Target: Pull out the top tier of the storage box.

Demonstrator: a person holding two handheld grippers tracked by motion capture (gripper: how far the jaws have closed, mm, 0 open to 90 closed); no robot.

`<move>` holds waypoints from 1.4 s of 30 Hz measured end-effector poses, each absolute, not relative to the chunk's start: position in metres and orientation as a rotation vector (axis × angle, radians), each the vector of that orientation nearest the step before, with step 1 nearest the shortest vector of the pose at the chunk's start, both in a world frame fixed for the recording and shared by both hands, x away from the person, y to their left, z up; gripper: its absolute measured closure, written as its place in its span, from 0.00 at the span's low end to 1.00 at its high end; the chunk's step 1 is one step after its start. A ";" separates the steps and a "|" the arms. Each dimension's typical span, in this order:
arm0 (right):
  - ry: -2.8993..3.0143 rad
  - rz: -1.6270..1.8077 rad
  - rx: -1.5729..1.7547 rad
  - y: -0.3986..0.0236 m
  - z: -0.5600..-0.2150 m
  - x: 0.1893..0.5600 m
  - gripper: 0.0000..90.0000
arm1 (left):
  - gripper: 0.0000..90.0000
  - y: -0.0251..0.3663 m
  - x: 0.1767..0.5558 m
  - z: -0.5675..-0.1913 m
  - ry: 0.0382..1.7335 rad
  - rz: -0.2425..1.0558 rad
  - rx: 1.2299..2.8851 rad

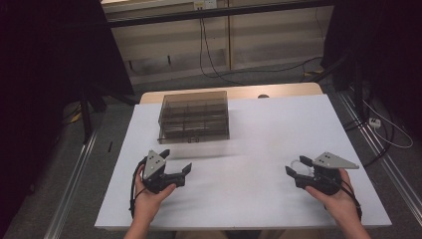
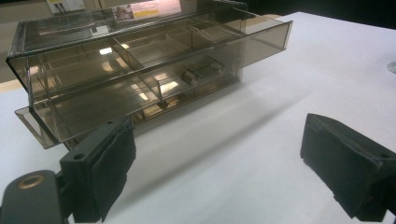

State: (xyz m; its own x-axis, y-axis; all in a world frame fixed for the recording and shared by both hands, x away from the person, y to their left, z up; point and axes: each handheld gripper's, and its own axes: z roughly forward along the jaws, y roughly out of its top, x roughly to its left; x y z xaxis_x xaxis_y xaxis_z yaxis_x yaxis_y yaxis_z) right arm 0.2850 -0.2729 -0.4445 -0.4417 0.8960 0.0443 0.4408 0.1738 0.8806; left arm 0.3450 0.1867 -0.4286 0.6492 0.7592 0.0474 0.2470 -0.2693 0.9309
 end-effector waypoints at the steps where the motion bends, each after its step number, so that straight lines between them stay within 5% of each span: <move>1: 1.961 1.211 1.257 -0.273 -0.445 0.285 0.41 | 0.12 0.187 0.345 -0.428 0.805 0.611 1.822; 15: 1.967 1.231 1.298 -0.273 -0.448 0.280 0.24 | 0.11 0.181 0.354 -0.413 0.798 0.592 1.819; 42: 1.981 1.275 1.276 -0.268 -0.449 0.273 0.18 | 0.08 0.159 0.400 -0.383 0.762 0.437 1.937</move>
State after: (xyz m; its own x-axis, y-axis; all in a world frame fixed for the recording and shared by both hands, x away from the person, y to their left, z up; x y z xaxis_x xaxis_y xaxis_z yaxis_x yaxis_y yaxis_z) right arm 0.2732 -0.2677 -0.4488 -0.4648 0.8798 0.0997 0.4550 0.1407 0.8793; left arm 0.4003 0.1588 -0.3833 0.7394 0.6730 -0.0186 0.3242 -0.3317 0.8859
